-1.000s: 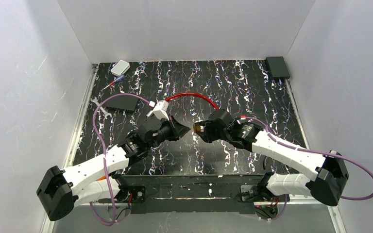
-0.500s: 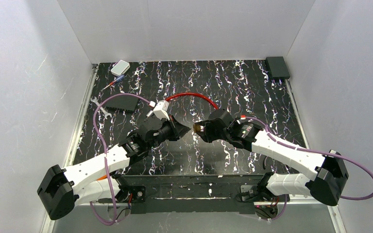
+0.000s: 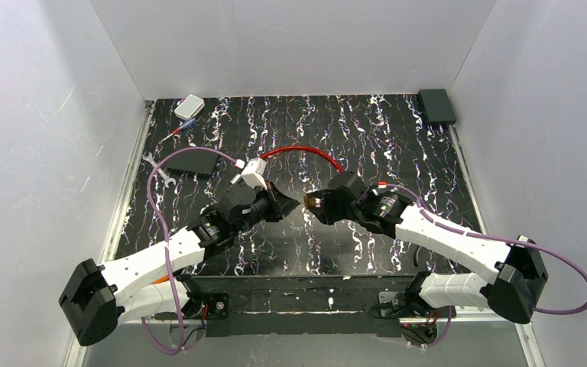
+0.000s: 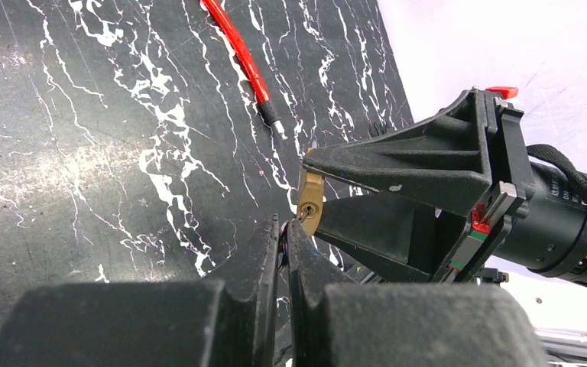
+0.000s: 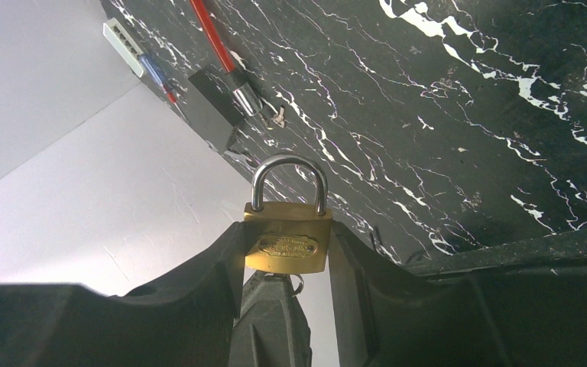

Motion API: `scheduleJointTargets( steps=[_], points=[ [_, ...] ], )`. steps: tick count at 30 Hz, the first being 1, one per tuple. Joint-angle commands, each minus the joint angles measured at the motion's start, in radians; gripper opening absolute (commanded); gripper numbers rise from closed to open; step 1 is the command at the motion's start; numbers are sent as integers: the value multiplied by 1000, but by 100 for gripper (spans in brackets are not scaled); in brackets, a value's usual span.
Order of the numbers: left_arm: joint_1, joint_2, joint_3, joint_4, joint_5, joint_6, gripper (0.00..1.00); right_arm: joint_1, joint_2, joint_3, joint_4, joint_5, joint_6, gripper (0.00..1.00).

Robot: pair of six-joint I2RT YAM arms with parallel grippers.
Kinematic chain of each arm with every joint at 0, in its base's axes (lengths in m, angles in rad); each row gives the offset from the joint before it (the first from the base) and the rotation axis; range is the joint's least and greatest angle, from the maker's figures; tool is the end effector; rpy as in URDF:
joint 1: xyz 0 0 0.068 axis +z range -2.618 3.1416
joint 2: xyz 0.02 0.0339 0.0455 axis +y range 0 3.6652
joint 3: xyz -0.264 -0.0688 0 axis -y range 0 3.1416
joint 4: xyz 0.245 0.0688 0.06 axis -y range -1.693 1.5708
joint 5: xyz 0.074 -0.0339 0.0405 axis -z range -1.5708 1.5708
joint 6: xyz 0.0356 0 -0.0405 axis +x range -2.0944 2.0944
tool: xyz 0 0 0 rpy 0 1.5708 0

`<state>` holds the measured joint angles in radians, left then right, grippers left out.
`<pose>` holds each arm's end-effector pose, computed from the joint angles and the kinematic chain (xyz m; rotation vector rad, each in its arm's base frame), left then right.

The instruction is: Unlock with the key

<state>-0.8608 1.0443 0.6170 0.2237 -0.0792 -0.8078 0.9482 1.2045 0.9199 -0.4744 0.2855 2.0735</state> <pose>0.1601 -0.1820 0.2727 -0.0111 1.9194 -1.1067 0.1574 0.2020 0.2743 1.5269 2.1192 1.0959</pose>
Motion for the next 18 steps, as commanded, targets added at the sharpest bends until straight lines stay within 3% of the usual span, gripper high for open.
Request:
scheduleJointTargets(
  steps=[1,18],
  points=[
    [-5,6,39,4,-47,9,0,1,9,52,18,-14,67,1],
    [-33,29,65,3,-98,24,0,3,35,105,-94,-21,120,1]
  ],
)
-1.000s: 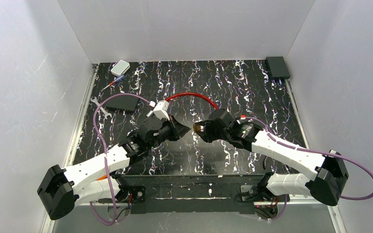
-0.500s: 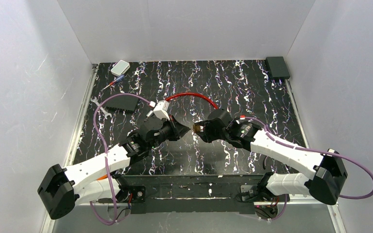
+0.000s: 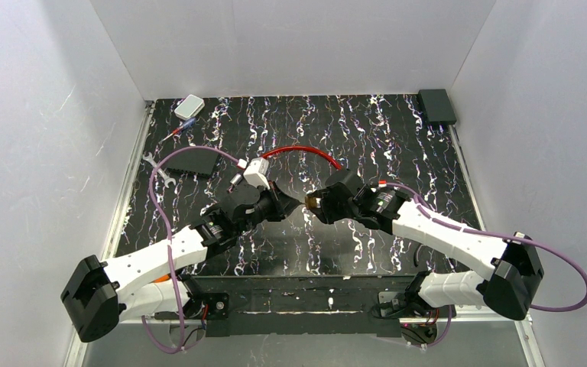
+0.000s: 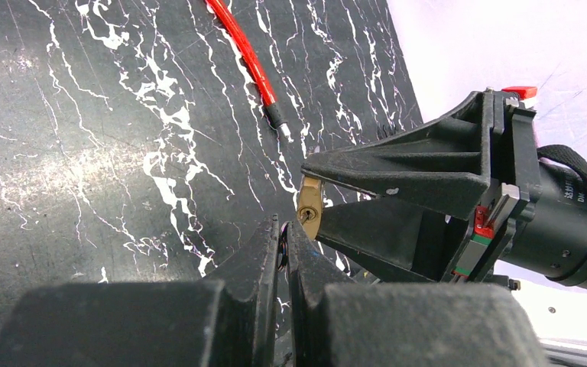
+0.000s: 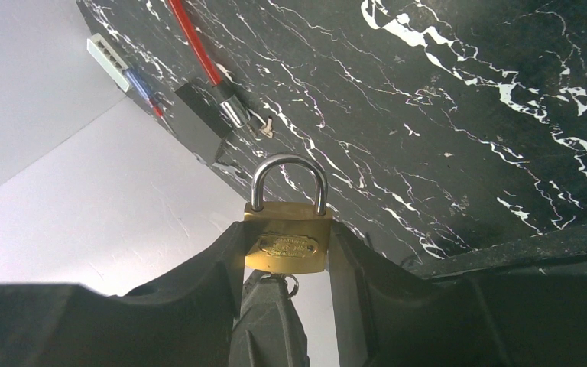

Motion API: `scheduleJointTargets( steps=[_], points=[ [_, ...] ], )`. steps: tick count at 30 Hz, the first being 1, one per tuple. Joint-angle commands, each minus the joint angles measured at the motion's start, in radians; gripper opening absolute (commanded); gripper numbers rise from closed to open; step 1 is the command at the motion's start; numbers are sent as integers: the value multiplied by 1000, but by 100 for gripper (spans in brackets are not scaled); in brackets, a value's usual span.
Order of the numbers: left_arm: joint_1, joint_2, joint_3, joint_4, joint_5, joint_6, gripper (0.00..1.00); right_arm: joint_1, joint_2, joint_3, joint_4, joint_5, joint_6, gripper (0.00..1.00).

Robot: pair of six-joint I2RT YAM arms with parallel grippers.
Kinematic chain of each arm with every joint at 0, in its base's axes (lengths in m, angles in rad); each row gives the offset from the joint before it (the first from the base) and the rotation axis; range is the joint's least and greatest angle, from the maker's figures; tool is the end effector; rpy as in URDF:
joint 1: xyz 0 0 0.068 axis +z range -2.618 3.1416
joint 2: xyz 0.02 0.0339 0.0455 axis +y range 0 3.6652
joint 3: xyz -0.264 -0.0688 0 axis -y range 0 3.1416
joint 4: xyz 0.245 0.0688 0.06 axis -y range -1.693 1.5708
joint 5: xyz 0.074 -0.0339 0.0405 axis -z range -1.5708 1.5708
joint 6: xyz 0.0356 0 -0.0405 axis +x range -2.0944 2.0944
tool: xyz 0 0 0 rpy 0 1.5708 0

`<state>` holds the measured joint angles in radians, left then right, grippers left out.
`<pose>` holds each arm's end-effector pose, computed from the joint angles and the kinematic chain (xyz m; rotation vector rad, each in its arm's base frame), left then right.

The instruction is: Unlock with the key

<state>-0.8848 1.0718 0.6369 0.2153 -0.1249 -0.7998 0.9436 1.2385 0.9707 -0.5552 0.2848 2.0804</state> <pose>0.1604 -0.1890 0.2727 -0.0146 1.9264 -1.0705 0.1604 0.2043 0.2768 1.5479 2.1472 1.0129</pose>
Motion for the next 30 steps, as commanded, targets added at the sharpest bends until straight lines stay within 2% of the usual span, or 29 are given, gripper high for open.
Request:
scheduleJointTargets(
  steps=[1,11,17,30],
  points=[
    [-11,0,45,12,-55,17,0,7,1,55,-16,-17,119,1],
    [-67,-19,41,12,-163,13,0,6,45,132,-126,2,175,1],
    [-99,-25,39,10,-233,11,0,7,65,157,-120,0,184,1],
    [-147,-44,35,9,-288,-50,0,6,93,181,-104,18,211,1]
  ],
)
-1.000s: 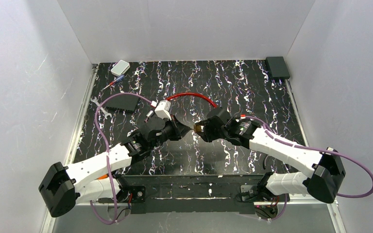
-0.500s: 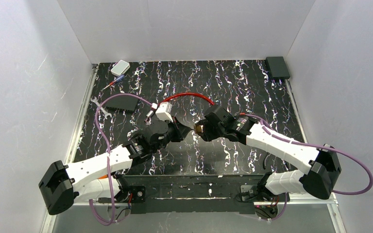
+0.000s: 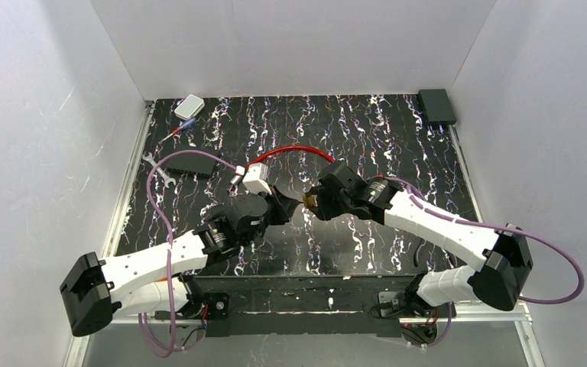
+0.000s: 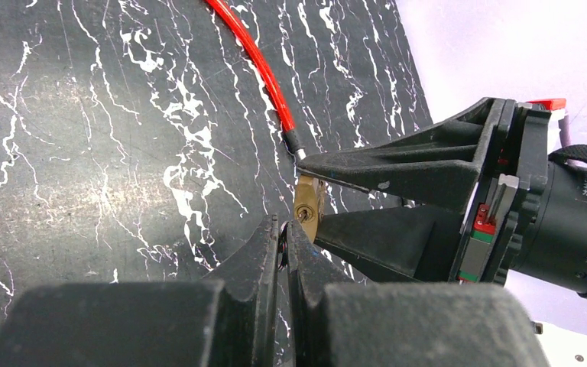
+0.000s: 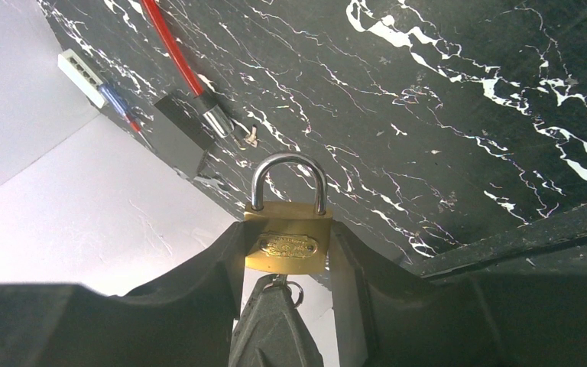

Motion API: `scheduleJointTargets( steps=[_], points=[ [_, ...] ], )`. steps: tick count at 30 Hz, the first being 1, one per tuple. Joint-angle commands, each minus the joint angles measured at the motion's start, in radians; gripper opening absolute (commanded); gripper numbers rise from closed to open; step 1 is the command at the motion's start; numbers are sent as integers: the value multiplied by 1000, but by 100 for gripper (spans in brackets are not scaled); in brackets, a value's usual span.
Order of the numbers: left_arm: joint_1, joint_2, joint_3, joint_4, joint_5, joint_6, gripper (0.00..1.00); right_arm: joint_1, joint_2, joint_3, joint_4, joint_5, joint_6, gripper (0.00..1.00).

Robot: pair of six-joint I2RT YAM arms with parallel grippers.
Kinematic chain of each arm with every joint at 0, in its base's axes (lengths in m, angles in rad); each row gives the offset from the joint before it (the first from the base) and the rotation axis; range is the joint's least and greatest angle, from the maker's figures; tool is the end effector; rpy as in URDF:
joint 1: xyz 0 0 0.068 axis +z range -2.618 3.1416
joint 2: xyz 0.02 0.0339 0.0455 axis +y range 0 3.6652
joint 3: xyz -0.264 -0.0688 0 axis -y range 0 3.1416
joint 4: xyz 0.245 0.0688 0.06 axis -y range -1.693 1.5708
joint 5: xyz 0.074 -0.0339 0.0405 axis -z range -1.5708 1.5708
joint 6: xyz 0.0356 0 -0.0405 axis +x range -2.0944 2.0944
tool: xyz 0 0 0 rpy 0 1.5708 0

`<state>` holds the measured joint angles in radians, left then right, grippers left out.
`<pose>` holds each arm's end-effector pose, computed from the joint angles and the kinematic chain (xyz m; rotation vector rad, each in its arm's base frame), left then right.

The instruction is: Unlock with the key

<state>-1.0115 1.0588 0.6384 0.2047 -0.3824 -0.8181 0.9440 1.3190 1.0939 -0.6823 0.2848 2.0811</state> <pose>0.1404 -0.1992 0.2755 -0.1085 1.8750 -0.9641 0.1683 0.2153 0.2878 1.5572 2.1910 0.9007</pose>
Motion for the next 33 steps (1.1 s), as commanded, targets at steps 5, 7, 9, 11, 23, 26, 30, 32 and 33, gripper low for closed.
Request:
scheduleJointTargets(
  steps=[5,7,9,11,23,26,30,32,33],
  points=[
    [-28,-28,37,18,-33,-44,0,6,22,62,41,15,214,1],
    [-31,-28,35,16,-36,-48,0,6,23,66,39,19,214,1],
    [-33,-31,32,14,-41,-53,0,6,24,70,39,23,217,1],
    [-36,-38,28,10,-52,-65,0,4,25,74,41,29,219,1],
    [-80,-34,25,6,-141,-89,0,3,58,112,54,12,220,1],
    [-85,-34,26,6,-154,-83,0,3,60,109,57,-6,219,1],
    [-94,-43,18,8,-183,-63,0,3,53,108,58,-13,219,1],
    [-98,-42,22,10,-196,-32,0,3,53,116,44,-15,216,1],
    [-100,-41,25,19,-201,-7,0,3,53,118,39,-15,213,1]
  ],
)
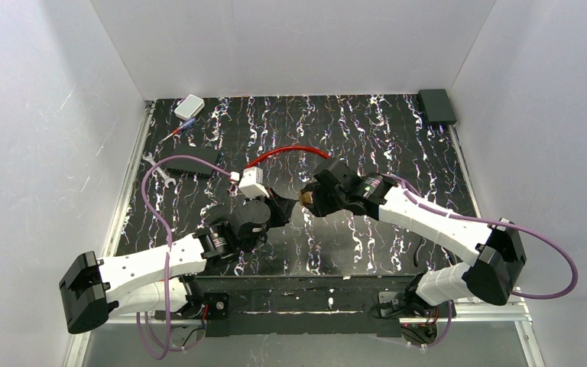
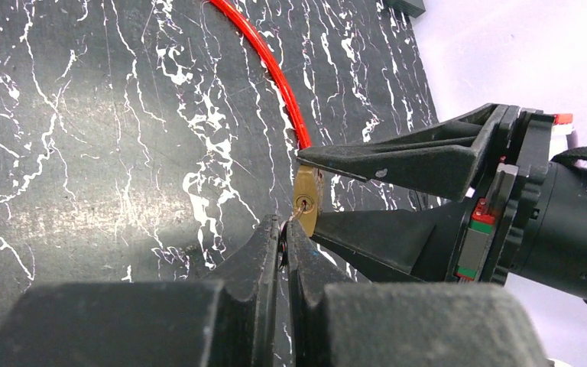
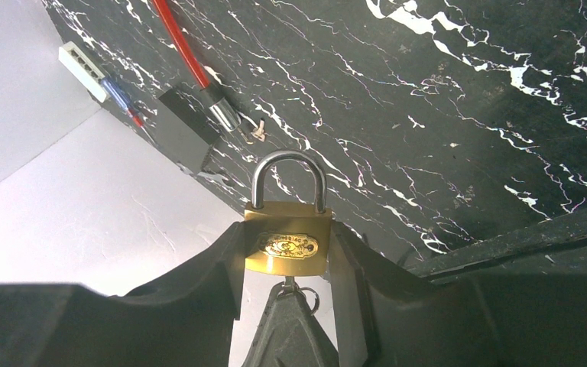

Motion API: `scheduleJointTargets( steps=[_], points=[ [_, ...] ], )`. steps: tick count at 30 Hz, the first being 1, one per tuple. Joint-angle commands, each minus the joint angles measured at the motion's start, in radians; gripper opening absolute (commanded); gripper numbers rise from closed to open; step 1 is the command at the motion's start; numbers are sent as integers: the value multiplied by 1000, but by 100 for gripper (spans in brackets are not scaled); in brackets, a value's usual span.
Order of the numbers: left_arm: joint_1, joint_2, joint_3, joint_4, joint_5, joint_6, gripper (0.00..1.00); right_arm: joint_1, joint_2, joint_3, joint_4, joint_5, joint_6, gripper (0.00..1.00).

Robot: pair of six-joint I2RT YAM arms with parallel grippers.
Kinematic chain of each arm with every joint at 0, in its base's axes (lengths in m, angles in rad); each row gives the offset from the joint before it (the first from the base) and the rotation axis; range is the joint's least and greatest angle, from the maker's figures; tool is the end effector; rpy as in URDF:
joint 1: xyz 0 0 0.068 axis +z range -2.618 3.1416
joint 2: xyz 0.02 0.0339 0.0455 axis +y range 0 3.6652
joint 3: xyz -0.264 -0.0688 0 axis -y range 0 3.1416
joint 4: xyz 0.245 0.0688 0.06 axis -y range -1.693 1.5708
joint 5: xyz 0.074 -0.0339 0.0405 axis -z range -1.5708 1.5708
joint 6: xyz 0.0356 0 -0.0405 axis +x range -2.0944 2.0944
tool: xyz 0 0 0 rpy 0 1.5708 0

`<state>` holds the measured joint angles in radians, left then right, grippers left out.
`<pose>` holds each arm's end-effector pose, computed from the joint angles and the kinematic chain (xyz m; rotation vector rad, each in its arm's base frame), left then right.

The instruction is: Unlock with the key

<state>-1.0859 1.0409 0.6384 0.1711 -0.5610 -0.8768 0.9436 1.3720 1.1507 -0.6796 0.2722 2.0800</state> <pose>0.1272 -0.2007 0.2766 -0.2220 1.8457 -0.9026 0.1764 0.2270 0.2922 1.5571 2.2004 0.9138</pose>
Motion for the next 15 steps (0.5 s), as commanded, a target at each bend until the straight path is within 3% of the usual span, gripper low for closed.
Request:
scheduleJointTargets(
  steps=[1,6,15],
  points=[
    [-27,-22,27,63,-30,83,0,3,-1,60,35,-6,213,1],
    [-34,-30,16,134,-76,195,0,3,-3,38,72,-39,213,1],
    [-34,-100,-24,130,-121,209,0,0,-33,26,48,13,230,1]
  ],
)
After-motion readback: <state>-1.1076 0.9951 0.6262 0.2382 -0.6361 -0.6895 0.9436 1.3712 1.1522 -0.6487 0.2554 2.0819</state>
